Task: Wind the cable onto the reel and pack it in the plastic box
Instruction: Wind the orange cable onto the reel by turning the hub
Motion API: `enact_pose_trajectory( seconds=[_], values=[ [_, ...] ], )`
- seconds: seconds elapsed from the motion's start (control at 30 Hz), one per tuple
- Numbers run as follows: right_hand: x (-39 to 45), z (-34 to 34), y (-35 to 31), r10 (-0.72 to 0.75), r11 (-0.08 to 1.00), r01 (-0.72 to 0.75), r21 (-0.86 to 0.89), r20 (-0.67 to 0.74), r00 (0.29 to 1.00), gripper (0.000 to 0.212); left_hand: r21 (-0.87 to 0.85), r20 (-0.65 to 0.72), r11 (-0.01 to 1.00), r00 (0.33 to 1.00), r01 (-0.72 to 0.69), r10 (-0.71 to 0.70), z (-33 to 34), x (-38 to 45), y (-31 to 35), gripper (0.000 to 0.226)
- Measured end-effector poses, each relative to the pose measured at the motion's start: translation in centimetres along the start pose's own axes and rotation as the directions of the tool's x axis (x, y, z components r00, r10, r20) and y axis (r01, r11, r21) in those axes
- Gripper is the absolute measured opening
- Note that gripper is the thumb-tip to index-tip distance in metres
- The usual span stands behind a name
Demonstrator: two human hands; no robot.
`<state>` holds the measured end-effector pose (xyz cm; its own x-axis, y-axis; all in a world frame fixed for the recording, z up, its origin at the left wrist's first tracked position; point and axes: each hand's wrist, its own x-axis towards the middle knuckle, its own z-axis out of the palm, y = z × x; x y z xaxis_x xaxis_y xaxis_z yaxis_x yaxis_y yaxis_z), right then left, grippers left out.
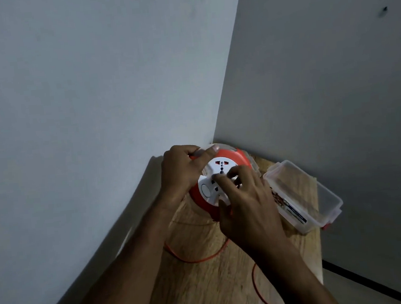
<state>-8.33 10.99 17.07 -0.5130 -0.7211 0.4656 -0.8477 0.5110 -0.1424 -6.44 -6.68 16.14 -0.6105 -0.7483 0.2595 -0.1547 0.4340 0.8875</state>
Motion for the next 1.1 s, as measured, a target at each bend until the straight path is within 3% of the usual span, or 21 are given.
enact_pose_trajectory(
  seconds=[0.23,0.37,0.47,0.57,0.67,0.73,0.8,0.83,0.87,0.9,0.93,0.97,1.0,1.03,1.07,1.1],
  values=[
    [1.3,0.2,0.4,-0.075,0.985,0.096,-0.144,0.14,0.987,0.086,0.069,0.04,0.996,0.998,-0.054,0.051,0.3,0.1,-0.2,0.057],
    [1.9,0.6,0.9,-0.126,0.99,0.126,-0.061,0.012,0.992,0.075,0.092,0.03,0.992,0.996,-0.088,0.085,0.3,0.1,-0.6,0.057],
    [2.4,1.0,1.2,-0.038,0.998,0.04,0.04,-0.044,0.998,0.066,0.089,0.014,0.992,0.996,-0.091,0.09,0.1,0.1,-0.6,0.058],
    [2.7,1.7,0.6,0.19,0.953,-0.165,0.255,-0.076,0.979,0.064,0.052,-0.022,0.997,0.998,-0.049,0.05,0.0,0.0,-0.1,0.061],
    [3.2,2.2,-0.5,0.483,0.763,-0.353,0.542,-0.114,0.868,0.064,0.064,-0.071,0.997,0.996,-0.042,0.047,0.3,-0.4,0.4,0.065],
    [3.6,2.6,-0.8,0.628,0.602,-0.443,0.665,-0.051,0.777,0.061,0.093,-0.087,0.993,0.993,-0.076,0.084,0.6,-0.5,0.5,0.064],
    [3.7,3.2,-0.6,0.744,0.393,-0.532,0.75,0.081,0.664,0.051,0.116,-0.083,0.986,0.988,-0.12,0.13,0.7,-0.6,0.5,0.059],
    [3.8,3.4,-0.5,0.775,0.226,-0.556,0.8,0.198,0.6,0.046,0.123,-0.084,0.983,0.986,-0.134,0.145,0.8,-0.6,0.4,0.058],
    [4.0,3.4,-0.5,0.766,0.073,-0.567,0.821,0.318,0.559,0.04,0.126,-0.087,0.983,0.985,-0.137,0.149,0.9,-0.7,0.4,0.057],
    [3.9,3.2,-0.5,0.737,0.011,-0.569,0.823,0.377,0.561,0.034,0.118,-0.088,0.985,0.987,-0.126,0.137,0.9,-0.7,0.3,0.057],
    [3.7,2.7,-0.7,0.716,0.052,-0.561,0.826,0.361,0.598,0.026,0.099,-0.087,0.99,0.99,-0.102,0.11,0.9,-0.7,0.2,0.058],
    [3.4,2.1,-0.9,0.694,0.183,-0.525,0.831,0.269,0.668,0.018,0.073,-0.084,0.995,0.994,-0.068,0.074,0.8,-0.7,0.1,0.059],
    [2.9,1.4,-1.1,0.641,0.41,-0.437,0.8,0.088,0.763,0.013,0.048,-0.077,0.998,0.996,-0.035,0.038,0.6,-0.6,0.0,0.061],
    [2.4,0.7,-1.1,0.513,0.675,-0.303,0.672,-0.133,0.848,0.012,0.027,-0.067,1.0,0.998,-0.014,0.016,0.5,-0.4,-0.2,0.061],
    [1.8,0.2,-1.0,0.322,0.87,-0.165,0.464,-0.283,0.904,0.015,0.014,-0.053,1.0,0.999,-0.006,0.007,0.3,-0.2,-0.4,0.059],
    [1.3,-0.1,-0.9,0.139,0.967,-0.059,0.248,-0.321,0.937,0.024,0.006,-0.042,1.0,0.999,-0.008,0.008,0.2,0.0,-0.4,0.057]
  ],
)
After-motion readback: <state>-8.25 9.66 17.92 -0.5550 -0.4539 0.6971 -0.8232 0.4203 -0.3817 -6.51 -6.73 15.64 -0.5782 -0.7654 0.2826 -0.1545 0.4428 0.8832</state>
